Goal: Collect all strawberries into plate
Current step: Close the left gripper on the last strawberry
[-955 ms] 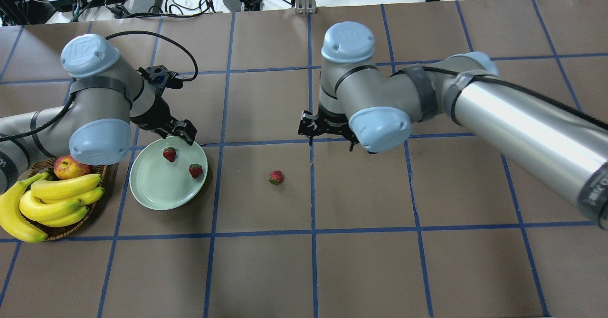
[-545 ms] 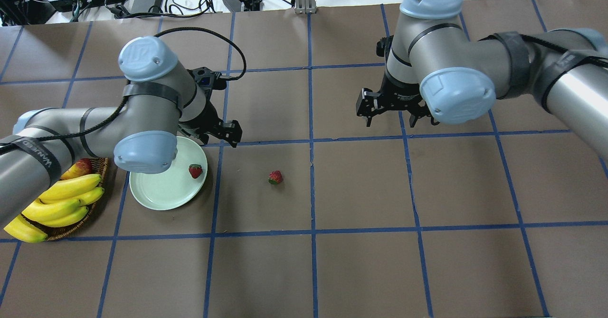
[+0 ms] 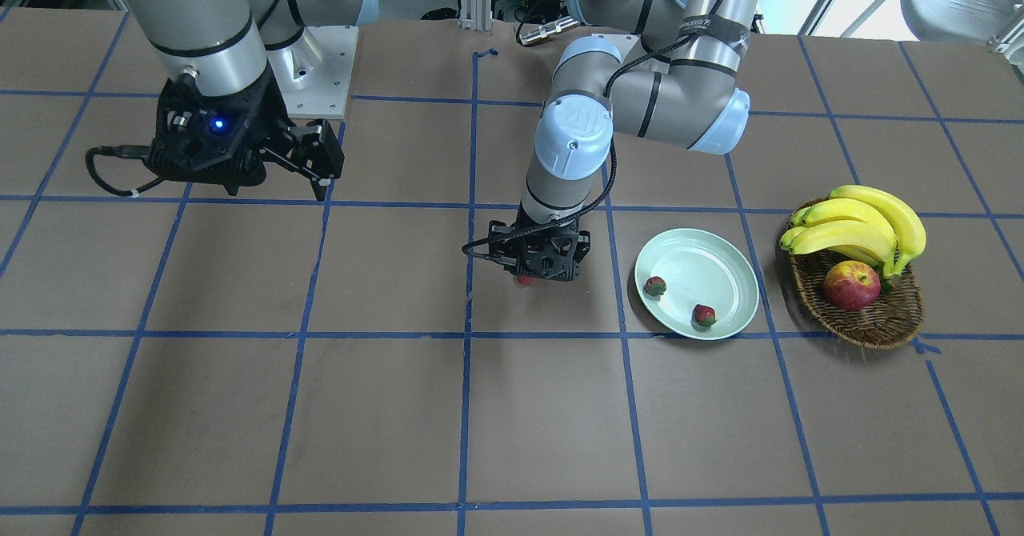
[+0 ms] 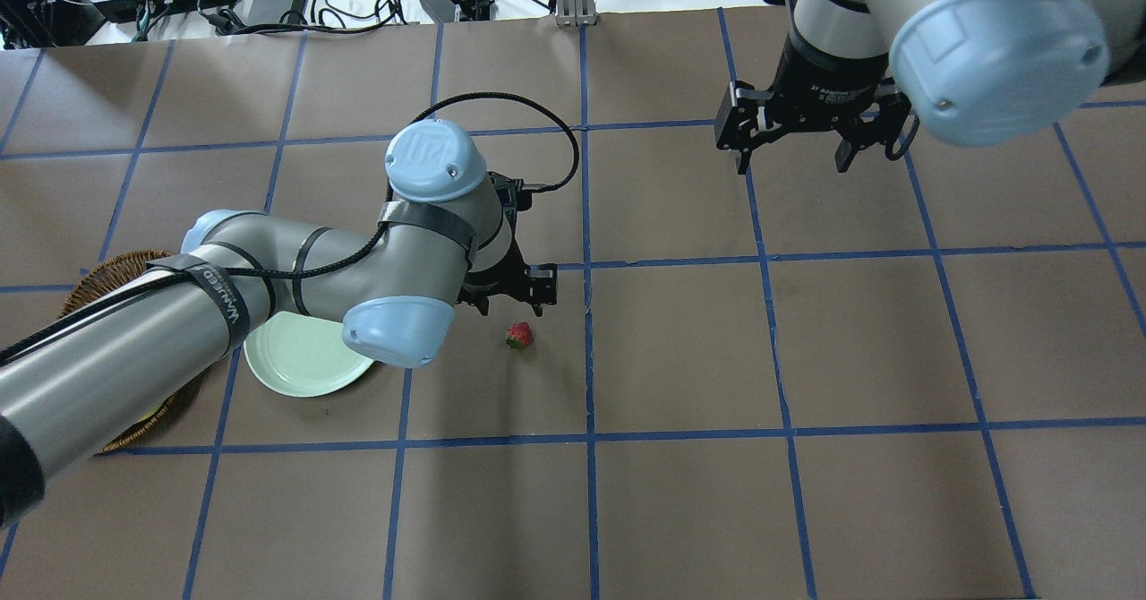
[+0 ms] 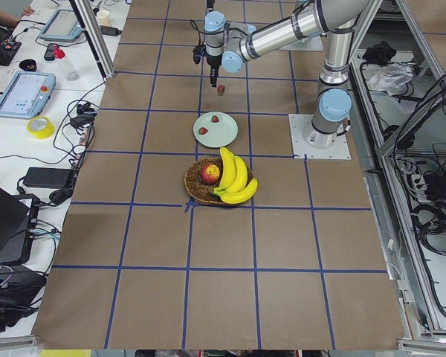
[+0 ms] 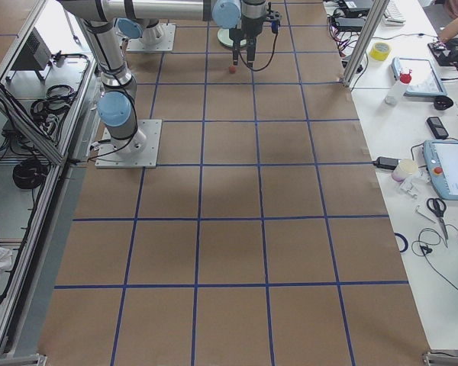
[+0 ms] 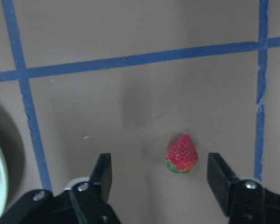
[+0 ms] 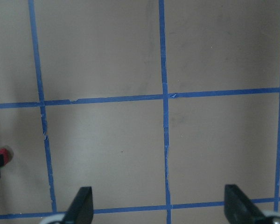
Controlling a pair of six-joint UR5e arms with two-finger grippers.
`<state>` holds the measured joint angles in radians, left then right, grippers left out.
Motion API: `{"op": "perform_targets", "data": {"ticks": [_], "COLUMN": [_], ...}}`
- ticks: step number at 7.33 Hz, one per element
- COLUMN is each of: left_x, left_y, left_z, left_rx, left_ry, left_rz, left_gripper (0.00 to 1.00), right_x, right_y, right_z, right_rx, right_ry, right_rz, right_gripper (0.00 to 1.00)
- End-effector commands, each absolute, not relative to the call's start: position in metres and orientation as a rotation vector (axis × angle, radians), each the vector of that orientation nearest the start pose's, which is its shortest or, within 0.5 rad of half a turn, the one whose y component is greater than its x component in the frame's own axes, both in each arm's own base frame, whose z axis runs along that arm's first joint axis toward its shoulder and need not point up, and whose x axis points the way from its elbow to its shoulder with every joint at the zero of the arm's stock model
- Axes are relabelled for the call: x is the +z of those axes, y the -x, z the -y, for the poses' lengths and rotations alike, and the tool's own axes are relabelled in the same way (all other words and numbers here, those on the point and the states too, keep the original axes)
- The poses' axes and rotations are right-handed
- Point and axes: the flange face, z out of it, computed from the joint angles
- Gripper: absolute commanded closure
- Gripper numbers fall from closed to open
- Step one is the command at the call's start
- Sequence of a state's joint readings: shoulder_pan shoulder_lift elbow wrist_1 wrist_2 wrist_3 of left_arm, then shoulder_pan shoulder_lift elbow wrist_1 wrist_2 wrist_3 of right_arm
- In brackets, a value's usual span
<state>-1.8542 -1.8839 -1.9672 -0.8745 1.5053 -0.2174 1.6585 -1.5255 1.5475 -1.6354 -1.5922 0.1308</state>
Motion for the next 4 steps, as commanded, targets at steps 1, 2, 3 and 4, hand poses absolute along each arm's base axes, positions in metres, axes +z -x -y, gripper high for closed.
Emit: {"op": "perform_targets", "data": {"ticks": [1,2,3,4], "left_x": [0.184,0.181,0.178,0.173], "left_y": [0.291,0.29,0.286,0.286], "left_z": [0.464,0.466,0.467,0.466], "left_rx": [0.102,0.089,0.08,0.093], "left_ry": [-0.093,-0.098,-0.096,-0.098], "left_rz": [-3.186,-3.168,-3.133,-3.129], "left_gripper": [0.25,0.25,0.25,0.33], "right_x": [0.505,0.511,0.514,0.512], "right_y": [-0.175,-0.174,-0.172,-0.172], "right_z": [0.491,0.491,0.49,0.489], "right_rx": [-0.121,-0.139,-0.15,-0.144], "right_ry": [-0.069,-0.072,-0.072,-0.036], "right_rz": [-3.149,-3.154,-3.158,-3.157], "right_gripper": [0.0,0.0,0.0,0.0]}}
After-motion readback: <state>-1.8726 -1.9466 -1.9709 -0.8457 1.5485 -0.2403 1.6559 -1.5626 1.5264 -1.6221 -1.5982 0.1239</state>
